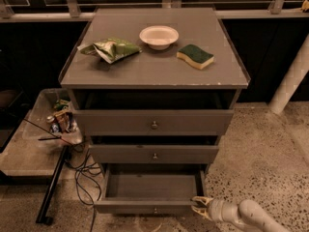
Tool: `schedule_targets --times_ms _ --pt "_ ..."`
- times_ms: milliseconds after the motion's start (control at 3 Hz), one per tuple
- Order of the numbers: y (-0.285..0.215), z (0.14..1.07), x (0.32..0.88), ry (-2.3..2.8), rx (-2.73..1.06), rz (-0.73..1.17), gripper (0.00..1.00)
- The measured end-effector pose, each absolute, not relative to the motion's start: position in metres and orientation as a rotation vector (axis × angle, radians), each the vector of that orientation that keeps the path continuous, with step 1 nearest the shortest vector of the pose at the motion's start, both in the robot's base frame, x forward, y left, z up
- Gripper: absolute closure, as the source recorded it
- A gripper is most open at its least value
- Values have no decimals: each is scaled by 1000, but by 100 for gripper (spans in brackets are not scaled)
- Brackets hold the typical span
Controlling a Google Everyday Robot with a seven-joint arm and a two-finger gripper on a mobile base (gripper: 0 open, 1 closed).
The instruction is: Open bottom drawer
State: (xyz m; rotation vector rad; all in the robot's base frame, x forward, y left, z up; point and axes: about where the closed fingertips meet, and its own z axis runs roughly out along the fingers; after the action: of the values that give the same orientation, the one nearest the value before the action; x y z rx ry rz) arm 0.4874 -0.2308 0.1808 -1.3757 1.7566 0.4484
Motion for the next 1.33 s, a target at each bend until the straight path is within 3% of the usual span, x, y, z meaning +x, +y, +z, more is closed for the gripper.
schedule_targets --times_ms 1333 --pt "-237 194 459 1733 -1388 446 100"
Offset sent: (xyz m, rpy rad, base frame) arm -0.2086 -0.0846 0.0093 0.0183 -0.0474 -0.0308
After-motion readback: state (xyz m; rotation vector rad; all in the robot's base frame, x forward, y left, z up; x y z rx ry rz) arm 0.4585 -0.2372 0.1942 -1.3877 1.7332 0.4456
